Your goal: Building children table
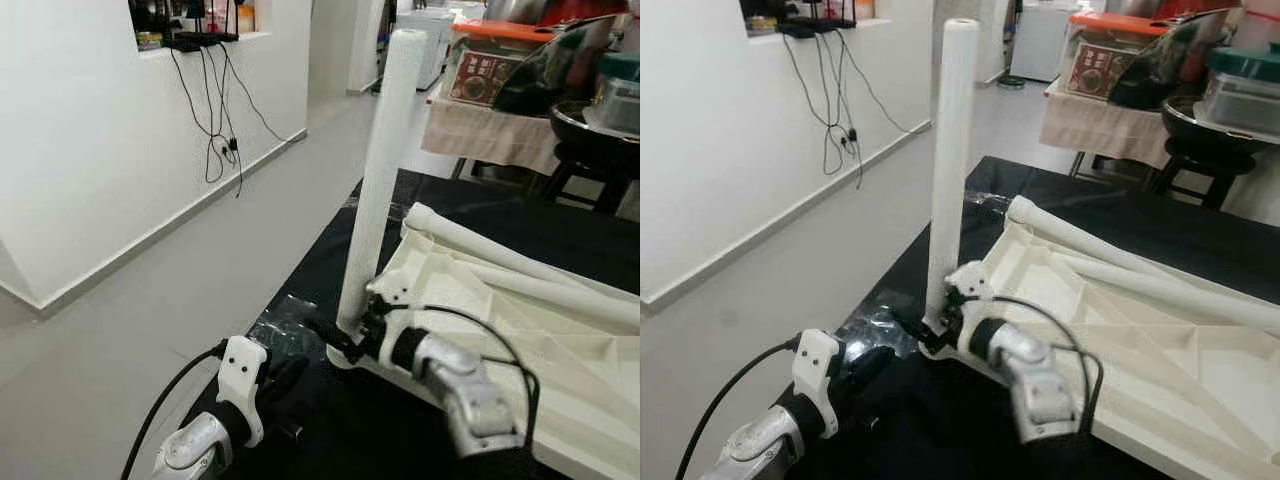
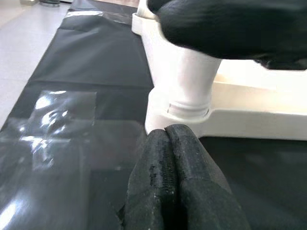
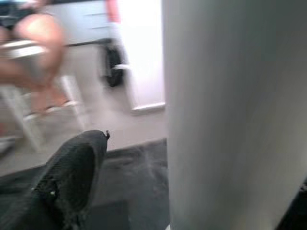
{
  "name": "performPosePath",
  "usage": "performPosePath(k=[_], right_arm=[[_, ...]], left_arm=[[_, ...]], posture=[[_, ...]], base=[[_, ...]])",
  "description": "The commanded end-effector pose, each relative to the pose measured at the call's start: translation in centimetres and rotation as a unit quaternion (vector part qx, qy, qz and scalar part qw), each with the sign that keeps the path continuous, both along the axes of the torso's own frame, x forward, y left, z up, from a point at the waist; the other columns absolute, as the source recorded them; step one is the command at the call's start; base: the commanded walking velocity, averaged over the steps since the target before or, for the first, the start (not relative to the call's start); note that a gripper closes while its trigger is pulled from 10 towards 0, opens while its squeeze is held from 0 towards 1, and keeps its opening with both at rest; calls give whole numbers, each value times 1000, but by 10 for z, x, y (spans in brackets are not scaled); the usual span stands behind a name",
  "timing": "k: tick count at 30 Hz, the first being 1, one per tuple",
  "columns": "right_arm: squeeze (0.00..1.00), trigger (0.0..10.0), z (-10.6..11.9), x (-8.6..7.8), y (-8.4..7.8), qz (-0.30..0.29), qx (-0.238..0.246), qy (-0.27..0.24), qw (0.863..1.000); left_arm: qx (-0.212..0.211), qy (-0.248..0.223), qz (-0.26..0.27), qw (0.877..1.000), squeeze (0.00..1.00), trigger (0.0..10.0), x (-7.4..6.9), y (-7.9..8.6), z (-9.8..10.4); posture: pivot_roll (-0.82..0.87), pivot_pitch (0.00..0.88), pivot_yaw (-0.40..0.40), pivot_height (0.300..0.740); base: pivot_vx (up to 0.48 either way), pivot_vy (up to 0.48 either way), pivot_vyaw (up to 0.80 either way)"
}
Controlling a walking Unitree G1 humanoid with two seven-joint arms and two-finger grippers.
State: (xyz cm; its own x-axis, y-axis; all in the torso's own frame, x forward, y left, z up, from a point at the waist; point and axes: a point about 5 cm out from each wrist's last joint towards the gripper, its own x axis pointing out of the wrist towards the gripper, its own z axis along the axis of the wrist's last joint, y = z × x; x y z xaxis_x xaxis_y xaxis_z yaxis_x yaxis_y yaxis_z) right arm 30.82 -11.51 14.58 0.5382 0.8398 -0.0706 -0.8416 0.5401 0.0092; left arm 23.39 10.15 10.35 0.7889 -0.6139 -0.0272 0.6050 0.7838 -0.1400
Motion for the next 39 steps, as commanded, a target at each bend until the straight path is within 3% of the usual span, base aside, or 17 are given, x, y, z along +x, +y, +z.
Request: performPosePath(k=[1,2,6,9,10,15,22,25,28,29,30,31,32,33,34,36,39], right_arm=[[0,10000,0,3,-1,58,6,3,998],[0,10000,-1,14,-7,59,-5,9,998],[0,10000,-3,27,-14,55,-16,18,998],[0,10000,2,38,-16,56,6,33,998],[0,0,5,42,-17,56,17,37,998],[0,0,13,49,-24,68,44,45,996],[0,0,0,44,-38,74,38,56,995],[0,0,-7,37,-48,63,33,47,996],[0,0,-14,28,-62,24,-11,17,1000],[0,0,-16,24,-61,-12,-25,6,1000],[0,0,-23,24,-53,-132,-69,-1,989],[0,0,-23,24,-53,-132,-69,-1,989],[0,0,-25,23,-50,-306,-88,-11,948],[0,0,-25,23,-50,-306,-88,-11,948],[0,0,-35,0,-17,-308,-121,-9,944],[0,0,-33,-8,-5,-318,-105,-2,942],[0,0,-33,-9,1,-282,-100,-3,954]], left_arm=[[-1,8,0,1000,0,10000,0,-2,-3],[-2,8,0,1000,0,10000,1,-2,-3],[-2,8,1,1000,0,10000,2,-3,-4],[-1,8,1,1000,0,10000,2,-4,-4],[-1,8,1,1000,0,10000,2,-4,-4],[-1,8,0,1000,0,10000,2,-4,-5],[-2,8,1,1000,0,10000,1,-5,-4],[-4,8,1,1000,0,10000,0,-5,-4],[-4,7,0,1000,0,10000,-1,-5,-3],[-4,7,1,1000,0,10000,-2,-3,-3],[-4,7,1,1000,0,10000,-3,-1,-2],[-4,7,1,1000,0,10000,-3,-1,-2],[-3,7,1,1000,0,10000,-3,1,-2],[-3,7,1,1000,0,10000,-3,1,-2],[-2,8,0,1000,0,10000,-3,4,-2],[-1,9,-1,1000,0,10000,-3,4,-2],[-2,12,-5,1000,0,10000,-3,4,-2]], posture=[[41,0,-86,740],[49,0,-92,740],[59,0,-97,740],[64,0,-95,740],[66,0,-96,740],[67,0,-97,740],[63,0,-97,740],[54,0,-97,740],[46,0,-95,740],[40,0,-94,740],[26,0,-88,740],[26,0,-88,740],[23,0,-86,740],[23,0,-86,740],[3,0,-66,740],[-13,0,-58,740],[24,0,-84,740]], base=[[0,0,0],[0,0,0],[0,0,0],[0,0,0],[0,0,0],[0,0,0],[0,0,0],[0,0,0],[0,0,0],[0,0,0],[0,0,0],[0,0,0],[0,0,0],[0,0,0],[0,0,0],[0,0,0],[0,0,0]])
